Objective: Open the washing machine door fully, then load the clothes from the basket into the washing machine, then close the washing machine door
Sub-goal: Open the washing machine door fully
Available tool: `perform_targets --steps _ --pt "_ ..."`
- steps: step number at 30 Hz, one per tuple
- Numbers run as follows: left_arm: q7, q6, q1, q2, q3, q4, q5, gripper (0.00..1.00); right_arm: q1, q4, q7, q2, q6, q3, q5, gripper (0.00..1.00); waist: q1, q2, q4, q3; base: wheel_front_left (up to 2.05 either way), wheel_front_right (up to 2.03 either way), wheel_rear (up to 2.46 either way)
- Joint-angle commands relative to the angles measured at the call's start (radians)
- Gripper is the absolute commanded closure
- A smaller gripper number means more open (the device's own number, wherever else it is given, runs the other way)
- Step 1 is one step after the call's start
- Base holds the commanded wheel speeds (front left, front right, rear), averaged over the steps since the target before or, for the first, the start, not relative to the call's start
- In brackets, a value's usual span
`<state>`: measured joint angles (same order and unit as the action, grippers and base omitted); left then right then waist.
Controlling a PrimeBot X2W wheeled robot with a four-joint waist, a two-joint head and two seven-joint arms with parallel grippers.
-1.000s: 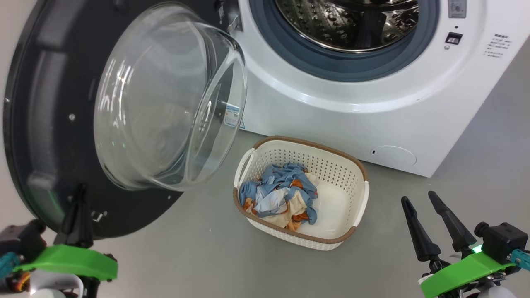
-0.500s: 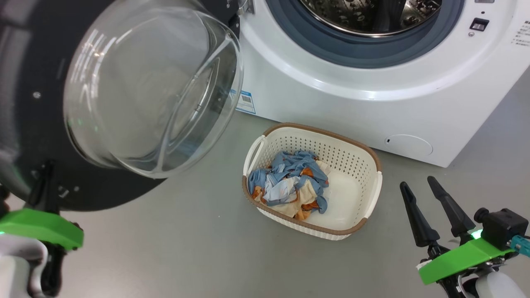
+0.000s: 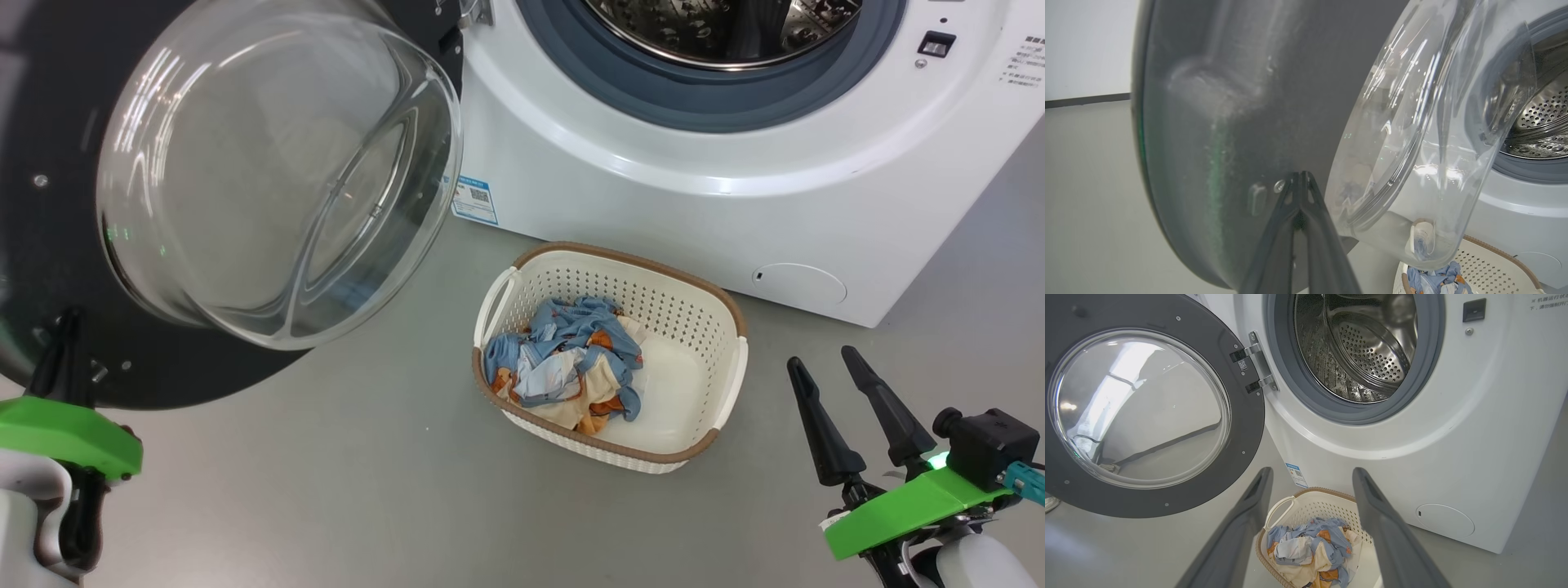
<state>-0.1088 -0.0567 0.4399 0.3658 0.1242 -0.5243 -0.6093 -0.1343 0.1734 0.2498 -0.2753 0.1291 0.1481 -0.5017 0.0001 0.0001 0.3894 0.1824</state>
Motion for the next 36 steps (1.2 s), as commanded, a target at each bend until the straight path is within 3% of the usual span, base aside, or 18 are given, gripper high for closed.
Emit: perform_targets --steps 1,20,22,24,25,26,36 --pt "-0.014 0.001 0.04 0.051 -0.037 0.008 -0.001 1.0 -0.018 -0.02 0.012 -0.004 0.002 0.02 -0.002 0.0 -0.0001 -0.0001 0.0 -0.005 0.0 0.0 0.0" --pt "-0.049 -0.002 -0.06 0.018 -0.01 0.122 -0.017 0.99 0.0 -0.018 0.012 -0.013 0.002 0.03 -0.008 0.0 -0.0001 -0.0001 -0.011 -0.042 0.0 0.0 0.0" --pt "-0.05 0.003 -0.079 0.014 -0.002 0.149 -0.013 0.8 0.002 -0.018 0.012 -0.014 0.002 0.032 -0.008 0.0 -0.0001 -0.0001 -0.018 -0.051 0.0 0.0 0.0" --pt "-0.05 0.009 -0.098 0.009 0.006 0.18 -0.009 0.53 0.004 -0.017 0.012 -0.016 0.002 0.033 -0.009 0.0 -0.0001 -0.0001 -0.025 -0.057 0.0 0.0 0.0" --pt "-0.051 0.011 -0.107 0.008 0.01 0.197 -0.006 0.18 0.005 -0.017 0.012 -0.016 0.002 0.033 -0.009 0.0 -0.0001 -0.0001 -0.029 -0.059 0.0 0.0 0.0" --pt "-0.053 0.013 -0.116 0.005 0.014 0.213 -0.005 0.0 0.007 -0.016 0.012 -0.016 0.002 0.033 -0.009 0.0 -0.0001 -0.0001 -0.034 -0.064 0.0 0.0 0.0" --pt "-0.054 0.05 -0.199 -0.019 0.035 0.368 0.0 0.0 0.022 -0.02 0.012 -0.012 0.002 0.034 -0.01 0.0 -0.0001 -0.0001 -0.096 -0.098 0.0 0.0 0.0"
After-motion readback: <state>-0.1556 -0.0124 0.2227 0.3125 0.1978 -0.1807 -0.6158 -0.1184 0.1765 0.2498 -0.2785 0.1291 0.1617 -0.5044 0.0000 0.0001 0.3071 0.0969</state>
